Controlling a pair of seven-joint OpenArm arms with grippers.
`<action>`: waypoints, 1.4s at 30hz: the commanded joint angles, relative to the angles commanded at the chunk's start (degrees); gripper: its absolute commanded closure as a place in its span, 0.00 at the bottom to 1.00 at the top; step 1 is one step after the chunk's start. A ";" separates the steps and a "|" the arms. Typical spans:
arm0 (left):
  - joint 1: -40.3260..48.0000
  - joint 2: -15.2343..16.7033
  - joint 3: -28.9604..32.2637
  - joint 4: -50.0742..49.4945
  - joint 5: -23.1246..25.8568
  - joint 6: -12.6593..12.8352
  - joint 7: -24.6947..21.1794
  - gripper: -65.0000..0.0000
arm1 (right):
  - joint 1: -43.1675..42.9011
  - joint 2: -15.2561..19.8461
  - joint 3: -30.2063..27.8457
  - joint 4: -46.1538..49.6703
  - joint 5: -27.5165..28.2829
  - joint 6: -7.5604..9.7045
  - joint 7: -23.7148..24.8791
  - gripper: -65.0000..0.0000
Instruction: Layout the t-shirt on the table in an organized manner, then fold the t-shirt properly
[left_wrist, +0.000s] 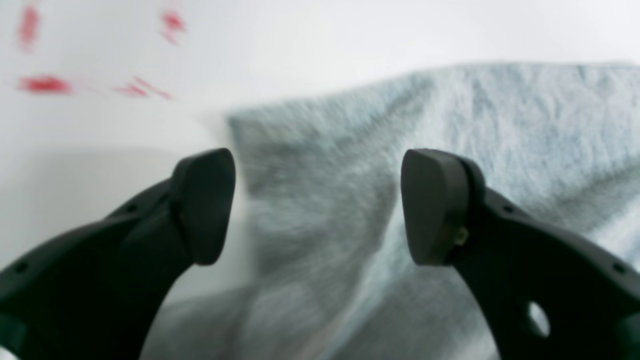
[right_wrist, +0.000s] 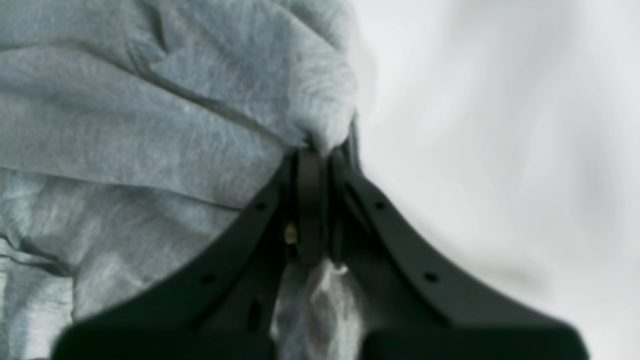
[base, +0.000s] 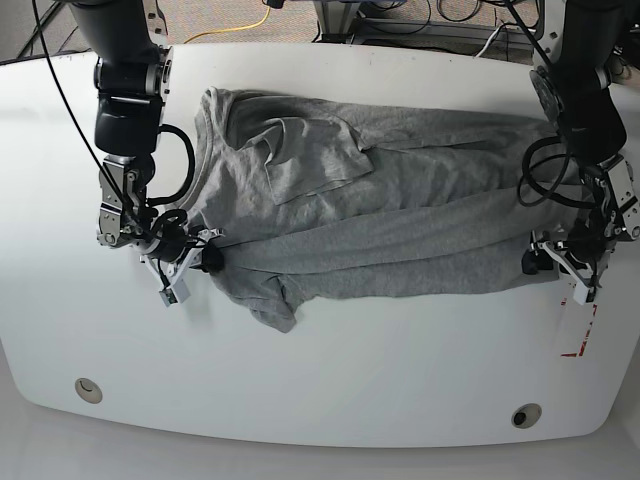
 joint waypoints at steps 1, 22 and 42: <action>0.00 0.00 0.00 -0.18 0.00 0.00 -0.18 0.26 | 0.00 0.00 0.00 0.00 0.00 0.00 0.00 1.00; 0.35 -2.02 0.18 -0.62 0.26 0.00 -2.20 0.26 | 0.00 -0.70 0.09 1.14 0.09 0.00 -0.79 1.00; 1.93 -1.41 7.30 -0.09 0.09 5.85 -2.11 0.26 | -0.09 -1.49 0.09 1.14 0.00 0.00 -0.88 1.00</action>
